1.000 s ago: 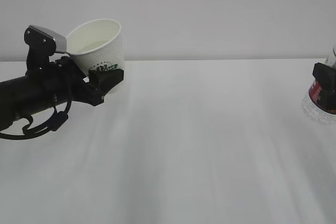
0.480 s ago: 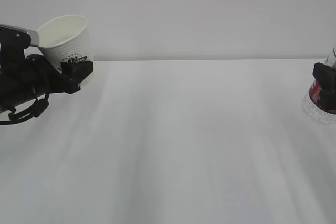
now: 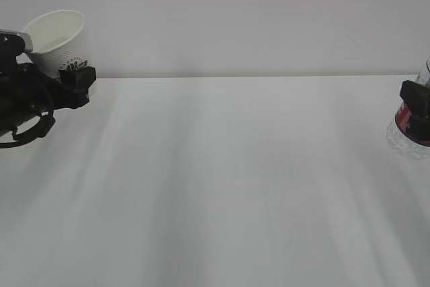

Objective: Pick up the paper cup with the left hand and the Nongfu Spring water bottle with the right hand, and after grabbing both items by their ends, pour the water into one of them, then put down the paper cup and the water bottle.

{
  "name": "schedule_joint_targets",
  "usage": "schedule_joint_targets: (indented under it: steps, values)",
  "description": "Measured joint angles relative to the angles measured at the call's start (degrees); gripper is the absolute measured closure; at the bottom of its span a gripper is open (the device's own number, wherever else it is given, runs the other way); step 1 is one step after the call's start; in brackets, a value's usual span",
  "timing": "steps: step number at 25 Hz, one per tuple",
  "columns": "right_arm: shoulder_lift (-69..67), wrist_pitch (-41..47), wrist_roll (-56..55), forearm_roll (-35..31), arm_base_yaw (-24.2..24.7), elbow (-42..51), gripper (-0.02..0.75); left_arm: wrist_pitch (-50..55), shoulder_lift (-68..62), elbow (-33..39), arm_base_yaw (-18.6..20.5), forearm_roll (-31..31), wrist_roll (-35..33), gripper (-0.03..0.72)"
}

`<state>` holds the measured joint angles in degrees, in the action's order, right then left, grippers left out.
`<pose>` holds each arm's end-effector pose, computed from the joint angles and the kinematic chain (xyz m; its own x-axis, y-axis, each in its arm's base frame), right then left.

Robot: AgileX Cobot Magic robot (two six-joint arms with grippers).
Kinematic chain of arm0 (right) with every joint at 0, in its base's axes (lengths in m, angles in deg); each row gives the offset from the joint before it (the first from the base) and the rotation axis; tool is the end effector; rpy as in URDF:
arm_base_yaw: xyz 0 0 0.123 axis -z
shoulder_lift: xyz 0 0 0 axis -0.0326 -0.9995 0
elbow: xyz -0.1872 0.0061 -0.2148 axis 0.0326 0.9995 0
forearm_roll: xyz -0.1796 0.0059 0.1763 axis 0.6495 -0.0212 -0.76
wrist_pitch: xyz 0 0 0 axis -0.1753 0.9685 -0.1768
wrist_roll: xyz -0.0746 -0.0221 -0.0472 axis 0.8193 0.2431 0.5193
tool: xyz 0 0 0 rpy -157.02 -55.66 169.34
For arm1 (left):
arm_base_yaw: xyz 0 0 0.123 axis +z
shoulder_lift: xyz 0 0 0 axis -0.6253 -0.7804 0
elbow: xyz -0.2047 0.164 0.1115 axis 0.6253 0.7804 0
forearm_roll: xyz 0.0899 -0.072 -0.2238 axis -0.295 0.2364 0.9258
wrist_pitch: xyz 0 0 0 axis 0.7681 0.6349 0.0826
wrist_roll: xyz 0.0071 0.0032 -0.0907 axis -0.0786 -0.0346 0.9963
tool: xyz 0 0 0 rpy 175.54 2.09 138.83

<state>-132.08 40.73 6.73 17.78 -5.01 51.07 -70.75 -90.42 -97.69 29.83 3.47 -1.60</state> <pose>0.2247 0.0145 0.2027 -0.1821 -0.1012 -0.9781 -0.0945 0.9919 -0.0850 0.3390 -0.0642 0.1605 -0.1893 -0.0041 -0.9819 0.2660 0.9624 -0.0553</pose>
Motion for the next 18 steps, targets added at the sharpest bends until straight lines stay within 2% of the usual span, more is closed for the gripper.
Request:
schedule_joint_targets:
  steps: [5, 18]
  values:
    - [0.0, 0.0, 0.0, 0.0, 0.0, 0.0, 0.253, 0.0, 0.0, 0.0, 0.0, 4.65, -3.1, 0.211]
    - [0.0, 0.0, 0.0, 0.0, 0.0, 0.0, 0.253, 0.0, -1.13, 0.0, 0.0, 7.64, -5.3, 0.214]
